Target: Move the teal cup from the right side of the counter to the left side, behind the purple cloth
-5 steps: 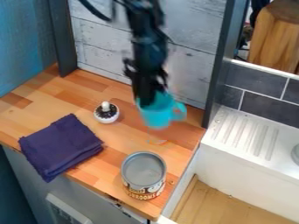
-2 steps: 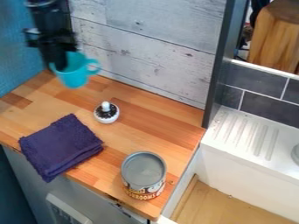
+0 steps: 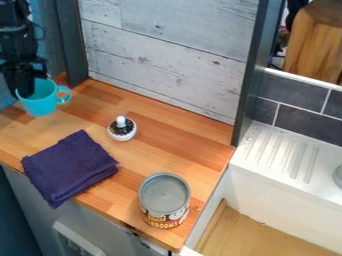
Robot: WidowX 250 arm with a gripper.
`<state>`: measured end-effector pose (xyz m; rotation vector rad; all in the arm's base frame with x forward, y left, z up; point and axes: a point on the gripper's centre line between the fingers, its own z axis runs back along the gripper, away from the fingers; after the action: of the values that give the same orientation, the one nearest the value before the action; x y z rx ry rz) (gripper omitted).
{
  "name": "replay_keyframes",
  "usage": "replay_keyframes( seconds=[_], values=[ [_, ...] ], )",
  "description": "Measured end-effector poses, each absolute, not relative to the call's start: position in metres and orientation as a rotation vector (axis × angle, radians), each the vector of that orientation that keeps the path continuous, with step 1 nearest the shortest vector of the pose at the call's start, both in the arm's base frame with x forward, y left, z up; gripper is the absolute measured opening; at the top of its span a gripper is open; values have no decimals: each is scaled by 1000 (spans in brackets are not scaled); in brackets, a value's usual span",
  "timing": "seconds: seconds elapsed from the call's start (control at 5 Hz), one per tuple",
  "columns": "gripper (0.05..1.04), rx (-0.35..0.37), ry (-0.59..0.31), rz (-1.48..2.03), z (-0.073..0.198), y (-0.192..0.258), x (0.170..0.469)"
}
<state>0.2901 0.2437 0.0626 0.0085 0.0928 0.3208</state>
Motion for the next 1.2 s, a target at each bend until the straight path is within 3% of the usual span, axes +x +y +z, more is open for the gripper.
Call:
replay_keyframes(
  seconds=[0.4, 0.8, 1.0, 1.2],
  values=[
    [98, -32, 183, 300, 38, 238, 281],
    [122, -4, 222, 307, 28, 241, 277],
    [312, -31, 229, 300, 20, 234, 272],
    [610, -34, 192, 296, 31, 232, 275]
  ],
)
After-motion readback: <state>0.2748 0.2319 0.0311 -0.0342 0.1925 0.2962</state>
